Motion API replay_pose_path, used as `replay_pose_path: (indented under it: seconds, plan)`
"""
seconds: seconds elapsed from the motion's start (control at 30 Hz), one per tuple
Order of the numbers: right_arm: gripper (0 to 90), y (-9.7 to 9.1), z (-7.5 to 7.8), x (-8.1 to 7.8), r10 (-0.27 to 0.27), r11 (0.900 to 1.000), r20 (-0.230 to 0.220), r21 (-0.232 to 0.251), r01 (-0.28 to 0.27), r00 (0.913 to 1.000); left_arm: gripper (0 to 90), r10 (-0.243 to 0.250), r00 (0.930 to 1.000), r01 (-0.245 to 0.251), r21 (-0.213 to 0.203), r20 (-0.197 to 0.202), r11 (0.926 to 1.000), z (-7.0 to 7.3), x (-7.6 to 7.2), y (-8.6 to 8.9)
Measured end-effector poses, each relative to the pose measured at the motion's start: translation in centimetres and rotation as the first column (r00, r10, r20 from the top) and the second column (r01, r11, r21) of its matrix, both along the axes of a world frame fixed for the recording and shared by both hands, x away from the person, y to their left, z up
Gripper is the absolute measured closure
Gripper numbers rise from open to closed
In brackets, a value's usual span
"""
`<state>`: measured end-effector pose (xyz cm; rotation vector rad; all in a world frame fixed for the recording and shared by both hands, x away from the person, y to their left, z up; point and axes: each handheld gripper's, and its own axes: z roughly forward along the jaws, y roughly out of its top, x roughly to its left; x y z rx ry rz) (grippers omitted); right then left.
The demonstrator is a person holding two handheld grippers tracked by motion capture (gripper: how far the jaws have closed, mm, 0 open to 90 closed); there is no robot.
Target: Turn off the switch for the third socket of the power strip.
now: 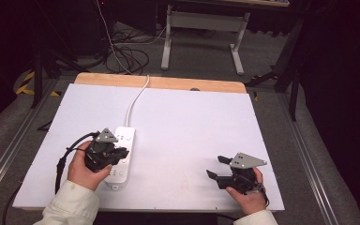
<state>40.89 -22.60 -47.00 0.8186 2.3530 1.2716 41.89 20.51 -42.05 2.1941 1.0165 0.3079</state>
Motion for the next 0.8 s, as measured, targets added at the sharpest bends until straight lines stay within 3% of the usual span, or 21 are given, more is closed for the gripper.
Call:
replay_pose_path:
  seconds: [0.1,0.2,0.4,0.53,0.8]
  plan:
    - [30.9,0.0,0.0,0.0,0.002,1.0,0.0,0.001,-0.002,1.0,75.0,-0.008,0.999,0.009,-0.012,0.043,0.9999,0.1,-0.2,0.0]
    - [30.9,0.0,0.0,0.0,0.0,1.0,0.0,0.0,0.0,1.0,69.1,-0.018,0.9967,0.022,-0.05,0.08,0.9985,0.3,-0.5,0.0]
    - [30.8,0.0,0.0,-0.1,0.001,1.0,0.001,0.0,-0.001,1.0,58.6,-0.035,0.9865,0.047,-0.072,0.16,0.9963,0.8,-1.0,0.3]
    - [30.9,0.0,0.0,-0.1,0.0,1.0,0.002,-0.001,0.0,1.0,50.7,-0.045,0.9818,0.06,-0.081,0.184,0.9949,1.0,-1.2,0.6]
    - [30.9,0.0,0.1,-0.1,0.0,1.0,0.002,0.002,0.0,1.0,37.5,-0.028,0.983,0.048,-0.11,0.182,0.9928,1.1,-1.3,1.1]
